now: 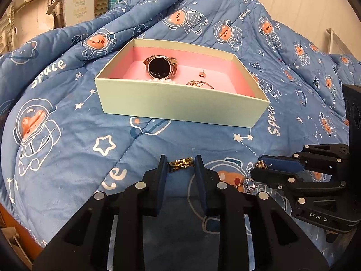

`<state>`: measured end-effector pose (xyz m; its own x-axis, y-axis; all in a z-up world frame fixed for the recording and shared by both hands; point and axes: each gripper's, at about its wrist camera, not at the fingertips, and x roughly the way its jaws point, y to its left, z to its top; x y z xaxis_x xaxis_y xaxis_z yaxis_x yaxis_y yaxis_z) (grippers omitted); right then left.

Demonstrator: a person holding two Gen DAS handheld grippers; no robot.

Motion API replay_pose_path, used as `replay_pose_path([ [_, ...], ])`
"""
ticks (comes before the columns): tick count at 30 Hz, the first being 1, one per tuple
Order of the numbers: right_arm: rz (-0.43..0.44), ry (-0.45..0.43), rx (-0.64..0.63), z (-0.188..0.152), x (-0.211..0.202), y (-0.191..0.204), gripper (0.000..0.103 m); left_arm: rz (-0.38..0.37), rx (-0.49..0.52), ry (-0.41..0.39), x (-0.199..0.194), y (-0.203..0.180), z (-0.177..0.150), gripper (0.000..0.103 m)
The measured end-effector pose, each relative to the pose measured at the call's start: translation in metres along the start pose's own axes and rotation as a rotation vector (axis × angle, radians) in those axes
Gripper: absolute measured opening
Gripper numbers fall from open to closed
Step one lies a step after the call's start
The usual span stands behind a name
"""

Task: Organize jewelry
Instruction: 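Grasp the gold ring with left gripper while right gripper grasps the gold earring, then carry the gold ring and gold earring into the pink box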

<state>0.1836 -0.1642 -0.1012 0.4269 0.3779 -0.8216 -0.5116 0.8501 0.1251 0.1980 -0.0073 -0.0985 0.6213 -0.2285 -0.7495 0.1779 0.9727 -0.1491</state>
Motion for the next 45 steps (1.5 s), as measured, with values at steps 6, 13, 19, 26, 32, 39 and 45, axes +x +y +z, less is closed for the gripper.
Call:
replay_pose_path([
  [6,0.023,-0.002,0.023,0.001,-0.006,-0.003,0.017,-0.027,-0.022,-0.011,-0.013,0.002,-0.005,0.025],
  [13,0.087,-0.010,0.057,0.007,-0.018,-0.003,0.017,-0.068,-0.060,-0.023,-0.028,0.005,-0.004,0.025],
  [19,0.143,-0.031,0.066,0.020,-0.030,0.001,0.017,-0.098,-0.060,-0.047,-0.043,0.002,0.008,0.025],
  [26,0.141,-0.059,0.020,0.043,-0.039,0.005,0.017,-0.117,-0.039,-0.061,-0.048,0.000,0.031,0.025],
  [32,0.117,-0.081,-0.024,0.068,-0.044,-0.003,0.017,-0.119,0.020,-0.070,-0.044,-0.006,0.061,0.025],
  [39,0.075,-0.099,-0.037,0.100,-0.040,-0.021,0.017,-0.121,0.039,-0.035,-0.023,-0.004,0.093,0.025],
  [45,0.029,-0.081,-0.050,0.119,-0.022,-0.033,0.017,-0.126,0.053,-0.005,-0.001,-0.002,0.120,0.025],
])
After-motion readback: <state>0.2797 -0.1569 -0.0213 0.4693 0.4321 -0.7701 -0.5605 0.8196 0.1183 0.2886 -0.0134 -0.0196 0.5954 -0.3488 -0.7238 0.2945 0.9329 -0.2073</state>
